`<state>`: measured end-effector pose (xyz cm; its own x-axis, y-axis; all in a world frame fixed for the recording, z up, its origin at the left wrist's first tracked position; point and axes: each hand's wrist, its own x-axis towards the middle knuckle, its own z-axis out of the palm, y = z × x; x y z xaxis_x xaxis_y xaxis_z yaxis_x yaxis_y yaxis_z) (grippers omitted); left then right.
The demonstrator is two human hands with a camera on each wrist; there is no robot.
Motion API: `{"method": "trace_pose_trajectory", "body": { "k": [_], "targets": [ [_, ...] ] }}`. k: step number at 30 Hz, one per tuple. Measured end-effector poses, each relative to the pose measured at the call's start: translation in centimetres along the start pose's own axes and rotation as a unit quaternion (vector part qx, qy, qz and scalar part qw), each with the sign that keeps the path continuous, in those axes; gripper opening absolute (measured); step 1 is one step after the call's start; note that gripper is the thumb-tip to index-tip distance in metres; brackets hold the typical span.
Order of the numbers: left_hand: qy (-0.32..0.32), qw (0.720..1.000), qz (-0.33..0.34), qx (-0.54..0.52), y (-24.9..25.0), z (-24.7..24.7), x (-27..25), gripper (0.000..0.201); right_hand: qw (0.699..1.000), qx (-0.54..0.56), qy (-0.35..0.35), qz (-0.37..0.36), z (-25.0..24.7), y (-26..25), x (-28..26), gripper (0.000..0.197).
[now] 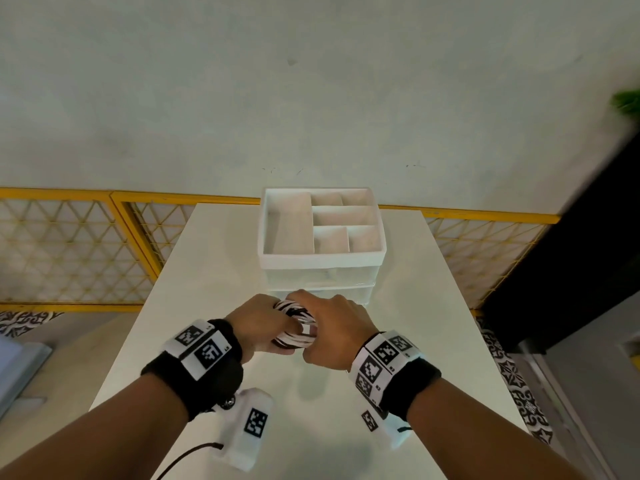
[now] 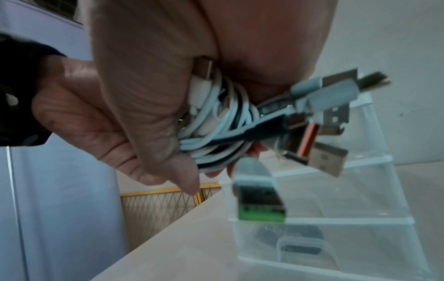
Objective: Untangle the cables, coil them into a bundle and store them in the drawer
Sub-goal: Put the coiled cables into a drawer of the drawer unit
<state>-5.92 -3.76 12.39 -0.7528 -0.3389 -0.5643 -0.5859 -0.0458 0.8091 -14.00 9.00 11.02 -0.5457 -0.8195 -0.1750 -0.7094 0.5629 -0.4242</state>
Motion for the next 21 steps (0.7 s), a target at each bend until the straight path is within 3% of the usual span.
{"method": "trace_pose_trajectory", "body": {
  "k": [3, 6, 11, 16, 18, 21],
  "targets": [
    [-0.075, 0.997, -0.016, -0.019, -0.6, -0.2, 0.4, 0.028, 1.000, -0.007, -0.020, -0.001, 0.2, 1.0, -0.1, 0.071],
    [-0.087, 0.995, -0.013, -0.053, -1.6, 0.1, 1.2, 0.032, 0.999, -0.007, -0.036, 0.008, 0.7, 1.9, 0.0, 0.071],
    [0.011, 0.999, 0.038, -0.023, -2.9, 1.9, 3.0, 0.014, 0.998, -0.034, -0.017, 0.054, 1.7, 2.4, 0.7, 0.068],
    [0.067, 0.997, 0.002, -0.035, -3.1, 2.1, 5.3, 0.013, 0.995, -0.077, 0.035, 0.053, 3.2, 2.6, 1.1, 0.065],
    [0.040, 0.998, -0.018, -0.038, -2.9, 2.2, 5.7, 0.015, 0.995, -0.082, 0.026, 0.054, 3.6, 3.1, 1.3, 0.061],
    [-0.069, 0.990, -0.048, -0.112, -3.0, 1.9, 6.2, 0.027, 0.994, -0.048, 0.005, 0.099, 3.5, 4.6, 1.6, 0.058]
  ]
}}
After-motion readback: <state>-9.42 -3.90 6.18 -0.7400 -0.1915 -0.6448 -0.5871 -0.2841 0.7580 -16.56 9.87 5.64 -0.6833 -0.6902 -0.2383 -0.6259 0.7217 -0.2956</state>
